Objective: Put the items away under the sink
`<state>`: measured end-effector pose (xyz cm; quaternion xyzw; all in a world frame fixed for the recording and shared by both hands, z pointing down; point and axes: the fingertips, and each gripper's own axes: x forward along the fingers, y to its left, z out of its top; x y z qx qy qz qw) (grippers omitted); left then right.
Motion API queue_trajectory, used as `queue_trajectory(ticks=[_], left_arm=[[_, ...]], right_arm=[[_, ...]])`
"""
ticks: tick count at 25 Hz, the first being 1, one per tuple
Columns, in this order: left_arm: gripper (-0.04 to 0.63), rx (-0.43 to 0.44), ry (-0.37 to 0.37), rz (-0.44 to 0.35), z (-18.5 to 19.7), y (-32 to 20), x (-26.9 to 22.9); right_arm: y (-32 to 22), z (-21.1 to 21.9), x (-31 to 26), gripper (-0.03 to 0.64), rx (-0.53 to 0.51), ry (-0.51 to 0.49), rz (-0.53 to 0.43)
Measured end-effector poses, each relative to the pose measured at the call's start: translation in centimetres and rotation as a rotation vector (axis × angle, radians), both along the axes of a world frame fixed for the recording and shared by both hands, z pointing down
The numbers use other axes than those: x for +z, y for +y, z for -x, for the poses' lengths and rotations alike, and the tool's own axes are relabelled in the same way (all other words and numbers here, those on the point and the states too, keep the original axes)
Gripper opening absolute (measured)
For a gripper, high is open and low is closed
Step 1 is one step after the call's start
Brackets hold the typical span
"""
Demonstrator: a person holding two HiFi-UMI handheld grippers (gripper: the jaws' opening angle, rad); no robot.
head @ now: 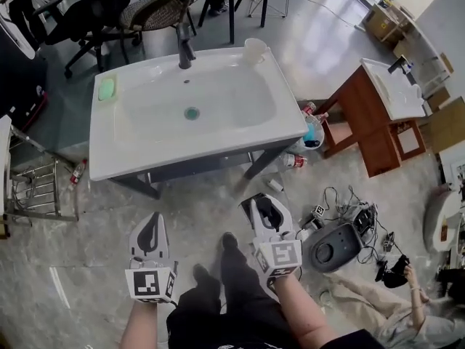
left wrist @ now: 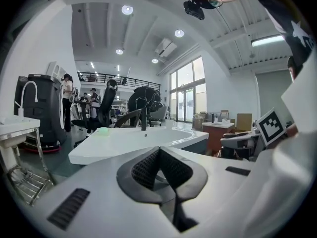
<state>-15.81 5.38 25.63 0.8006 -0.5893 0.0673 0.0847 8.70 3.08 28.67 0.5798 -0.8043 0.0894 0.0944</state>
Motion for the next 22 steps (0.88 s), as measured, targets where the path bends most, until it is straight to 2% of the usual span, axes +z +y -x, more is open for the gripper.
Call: queue_trajectory(ticks=[6, 11, 22], left_arm=[[0.009, 0.001, -0.011, -0.039, -1.4, -4.6, 5.5], [0.009, 0.01, -0.024, -0.034, -2.0, -6.8, 12.1], [0.009, -0.023, -0.02, -0.028, -1.5, -10.9, 29.8]], right_arm=[[-4.1, -2.1, 6.1, 0.091, 0.02, -0.004, 0.009], [-5.9, -3.7, 12.8, 0.09, 0.027, 0.003, 0.024], [-11.0, -5.6, 31.6, 0.089, 0.041, 0.003, 0.036]])
